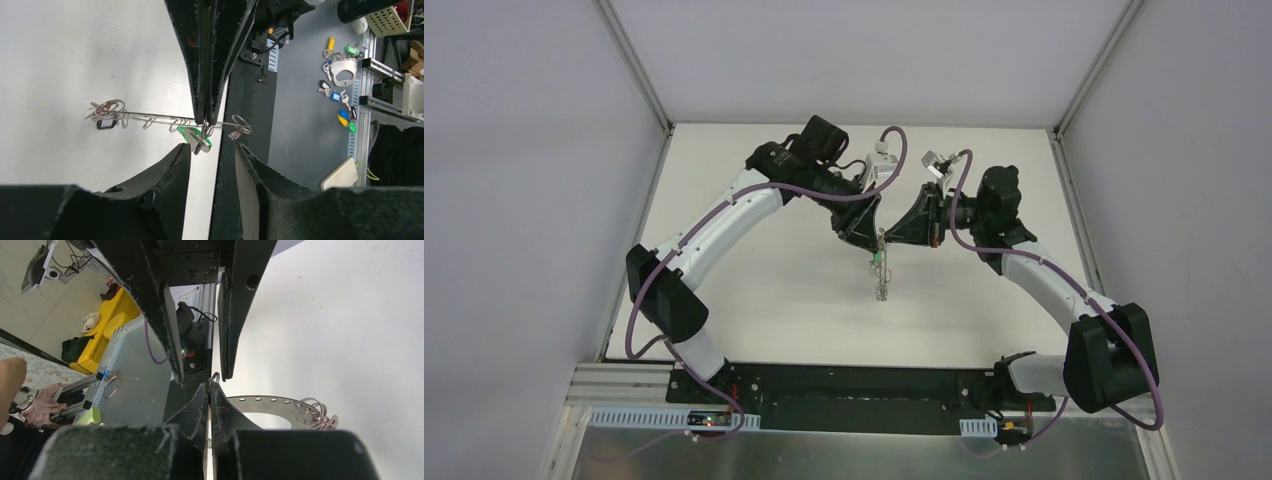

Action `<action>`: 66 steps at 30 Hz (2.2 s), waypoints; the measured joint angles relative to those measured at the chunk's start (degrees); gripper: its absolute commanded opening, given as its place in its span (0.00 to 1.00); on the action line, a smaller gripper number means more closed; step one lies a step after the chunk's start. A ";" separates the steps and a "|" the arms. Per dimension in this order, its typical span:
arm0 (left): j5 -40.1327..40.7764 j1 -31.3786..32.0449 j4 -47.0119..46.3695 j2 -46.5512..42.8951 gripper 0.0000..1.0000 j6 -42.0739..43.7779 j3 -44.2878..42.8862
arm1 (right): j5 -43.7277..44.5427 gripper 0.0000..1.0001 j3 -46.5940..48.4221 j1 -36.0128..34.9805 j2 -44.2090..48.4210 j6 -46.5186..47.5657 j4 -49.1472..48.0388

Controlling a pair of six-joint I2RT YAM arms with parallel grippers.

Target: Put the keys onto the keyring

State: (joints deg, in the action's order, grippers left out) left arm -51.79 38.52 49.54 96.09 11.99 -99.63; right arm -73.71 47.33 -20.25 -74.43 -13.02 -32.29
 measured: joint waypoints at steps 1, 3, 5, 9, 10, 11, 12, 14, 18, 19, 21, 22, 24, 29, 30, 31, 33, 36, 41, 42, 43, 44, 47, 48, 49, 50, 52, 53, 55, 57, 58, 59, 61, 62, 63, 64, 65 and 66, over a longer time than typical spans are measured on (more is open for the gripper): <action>-0.33 -0.07 -0.48 -0.15 0.35 0.00 0.50 | 0.00 0.00 0.00 0.04 0.00 -0.31 -0.22; -0.72 -0.44 -1.22 -0.22 0.29 -0.04 1.11 | 0.00 0.00 0.00 0.13 0.00 -0.55 -0.52; -1.14 -0.79 -1.60 -0.22 0.24 -0.02 1.55 | 0.00 0.00 0.00 0.26 0.00 -0.83 -0.66; -1.90 -1.14 -2.27 -0.22 0.17 0.02 1.57 | 0.00 0.00 -0.02 0.57 0.00 -1.11 -0.98; -1.97 -1.14 -2.45 -0.22 0.16 0.00 1.57 | 0.02 0.00 -0.02 0.63 0.00 -1.18 -0.98; -2.01 -1.14 -2.54 -0.22 0.15 -0.04 1.57 | 0.00 0.00 -0.02 0.68 0.00 -1.27 -0.98; -2.05 -1.14 -2.62 -0.22 0.13 -0.07 1.57 | 0.00 0.00 -0.02 0.68 0.00 -1.33 -1.01; -2.23 -1.14 -2.91 -0.22 0.10 -0.22 1.57 | -0.02 0.00 -0.02 0.68 0.00 -1.38 -1.20; -2.32 -1.14 -3.23 0.11 0.01 -0.52 1.57 | -0.04 0.00 -0.02 0.72 0.00 -1.51 -1.55; -2.38 -1.14 -3.30 0.24 0.00 -0.55 1.57 | -0.07 0.00 -0.02 0.72 0.00 -1.53 -1.57; -2.69 -1.16 -3.26 0.48 0.00 -0.63 1.57 | -0.07 0.00 -0.02 0.76 0.00 -1.55 -1.57; -2.89 -1.16 -3.26 0.55 0.00 -0.63 1.57 | -0.07 0.00 -0.04 0.83 0.00 -1.55 -1.57; -3.23 -1.16 -3.28 0.66 0.00 -0.63 1.57 | -0.09 0.00 -0.07 0.92 0.00 -1.57 -1.57; -3.72 -1.16 -3.37 0.90 0.00 -0.85 1.60 | -0.11 0.00 -0.09 0.94 0.00 -1.64 -1.60; -3.89 -1.20 -3.43 1.03 0.00 -1.03 1.60 | -0.11 0.00 -0.11 0.94 0.00 -1.79 -1.70; -4.15 -1.27 -3.52 1.16 0.00 -1.29 1.60 | -0.13 0.00 -0.11 0.94 0.00 -1.95 -1.79; -4.87 -1.53 -3.85 1.44 0.00 -2.03 1.64 | -0.11 0.00 -0.11 1.01 0.00 -2.08 -1.95; -5.29 -1.62 -4.02 1.86 0.00 -2.51 1.66 | -0.11 0.00 -0.11 1.11 0.00 -2.36 -2.08; -6.43 -1.62 -4.76 2.19 0.00 -3.04 2.86 | -0.07 0.00 -0.15 1.31 0.00 -2.45 -2.43; -6.60 -1.62 -5.05 2.19 0.00 -3.19 3.08 | -0.07 0.00 -0.22 1.31 0.00 -2.45 -2.58; -6.71 -1.62 -5.42 2.19 0.00 -3.52 3.32 | -0.07 0.00 -0.28 1.31 0.00 -2.45 -2.64; -6.75 -1.62 -5.73 2.19 0.00 -3.80 3.54 | -0.07 0.00 -0.37 1.31 0.00 -2.47 -2.67; -7.13 -1.62 -6.32 2.34 0.00 -4.57 3.69 | -0.07 0.00 -0.37 1.31 0.00 -2.64 -2.89; -7.41 -1.62 -6.49 2.49 0.00 -4.92 3.69 | -0.04 0.00 -0.37 1.31 0.00 -2.78 -3.06; -7.74 -1.62 -6.67 2.69 0.00 -5.16 3.67 | -0.04 0.00 -0.39 1.31 0.00 -2.84 -3.10; -7.89 -1.62 -6.80 2.95 0.00 -5.38 3.67 | -0.07 0.00 -0.42 1.31 0.00 -2.86 -3.10; -8.07 -1.62 -6.97 3.43 0.00 -5.64 3.61 | -0.07 0.00 -0.70 1.44 0.00 -2.91 -3.10; -8.07 -1.62 -6.95 3.69 0.03 -5.79 3.56 | -0.07 0.00 -0.92 1.53 0.00 -2.91 -3.10; -8.07 -1.62 -6.91 4.00 0.07 -5.99 3.50 | -0.07 0.00 -1.18 1.64 0.00 -2.93 -3.08; -8.00 -1.62 -6.84 4.07 0.12 -6.01 3.45 | -0.04 0.00 -1.20 1.66 0.00 -2.93 -3.10; -7.98 -1.62 -6.78 4.07 0.15 -5.86 3.37 | -0.07 0.00 -1.20 1.68 0.00 -2.93 -3.13; -7.93 -1.62 -6.69 4.07 0.17 -5.62 3.26 | -0.02 0.00 -1.20 1.68 0.00 -2.93 -3.21; -7.69 -1.62 -6.16 4.07 0.21 -4.92 3.02 | 0.00 0.00 -1.20 1.73 0.00 -2.93 -3.34; -7.65 -1.62 -5.90 4.07 0.23 -4.63 2.91 | 0.00 0.00 -1.20 1.81 0.00 -2.93 -3.48; -7.54 -1.62 -5.53 4.04 0.25 -4.11 2.71 | -0.02 0.00 -1.20 1.86 0.00 -2.93 -3.52; -7.41 -1.62 -5.31 3.98 0.27 -3.56 2.62 | 0.00 0.00 -1.20 1.88 0.00 -2.93 -3.52; -7.17 -1.62 -5.09 3.87 0.28 -3.19 2.58 | 0.00 0.00 -1.20 1.92 0.00 -2.93 -3.52; -6.82 -1.62 -4.81 3.69 0.31 -2.67 2.56 | 0.00 0.00 -1.20 1.97 0.00 -2.93 -3.52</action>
State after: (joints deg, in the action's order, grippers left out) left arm -58.61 36.91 44.73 99.79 9.32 -97.08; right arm -73.71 46.13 -18.28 -74.43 -15.94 -35.81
